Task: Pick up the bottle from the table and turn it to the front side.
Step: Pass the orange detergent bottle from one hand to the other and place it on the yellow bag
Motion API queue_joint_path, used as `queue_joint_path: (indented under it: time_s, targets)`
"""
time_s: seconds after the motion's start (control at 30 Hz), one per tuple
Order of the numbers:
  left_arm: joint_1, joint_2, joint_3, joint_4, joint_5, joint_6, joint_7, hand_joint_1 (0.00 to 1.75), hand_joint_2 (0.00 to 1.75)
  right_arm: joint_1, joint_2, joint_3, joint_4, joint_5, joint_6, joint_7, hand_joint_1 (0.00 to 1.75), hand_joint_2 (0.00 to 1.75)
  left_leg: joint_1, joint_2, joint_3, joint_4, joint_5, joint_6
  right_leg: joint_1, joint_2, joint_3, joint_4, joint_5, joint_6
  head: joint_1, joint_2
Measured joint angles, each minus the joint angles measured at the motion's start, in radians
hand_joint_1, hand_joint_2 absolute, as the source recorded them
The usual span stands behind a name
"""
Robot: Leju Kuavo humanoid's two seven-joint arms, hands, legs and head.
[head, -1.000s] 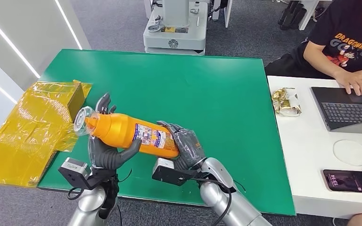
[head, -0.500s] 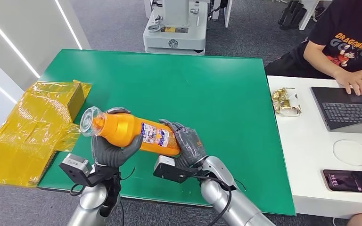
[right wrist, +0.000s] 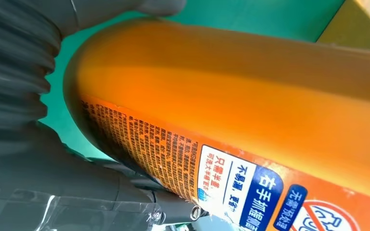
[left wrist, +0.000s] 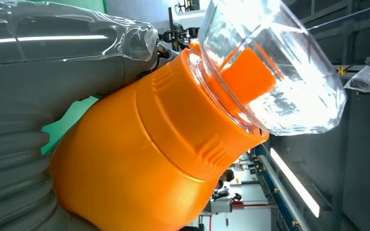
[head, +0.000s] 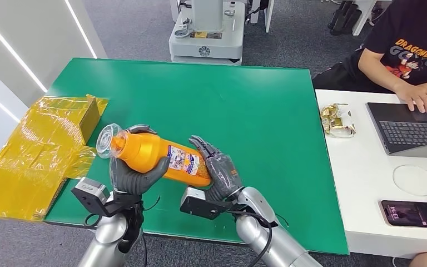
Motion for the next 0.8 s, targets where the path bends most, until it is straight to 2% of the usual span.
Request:
queue_joint_path:
  time_s: [0.37, 0.5, 0.8]
  targets:
    - [-0.007, 0.003, -0.002, 0.020, 0.029, 0.028, -0.009, 1.75, 1.75, 0.066, -0.013, 0.000, -0.118, -0.078, -0.118, -0.075, 0.00, 1.75, 0.000, 0.000, 0.000, 0.000, 0.000, 0.000, 0.000, 0.000, 0.000, 0.000, 0.000, 0.000, 0.000, 0.000]
    - [-0.008, 0.008, -0.002, 0.027, 0.039, 0.054, -0.019, 1.75, 1.75, 0.110, -0.026, 0.000, -0.233, -0.081, -0.181, -0.086, 0.00, 1.75, 0.000, 0.001, 0.000, 0.000, 0.000, 0.000, 0.000, 0.000, 0.000, 0.000, 0.000, 0.000, 0.000, 0.000]
    - [-0.013, 0.020, -0.003, 0.041, 0.033, 0.099, -0.024, 1.75, 1.75, 0.210, -0.080, 0.001, -0.527, -0.058, -0.231, -0.071, 0.00, 1.75, 0.000, 0.000, 0.000, 0.000, 0.000, 0.000, 0.000, 0.000, 0.000, 0.000, 0.000, 0.000, 0.000, 0.000]
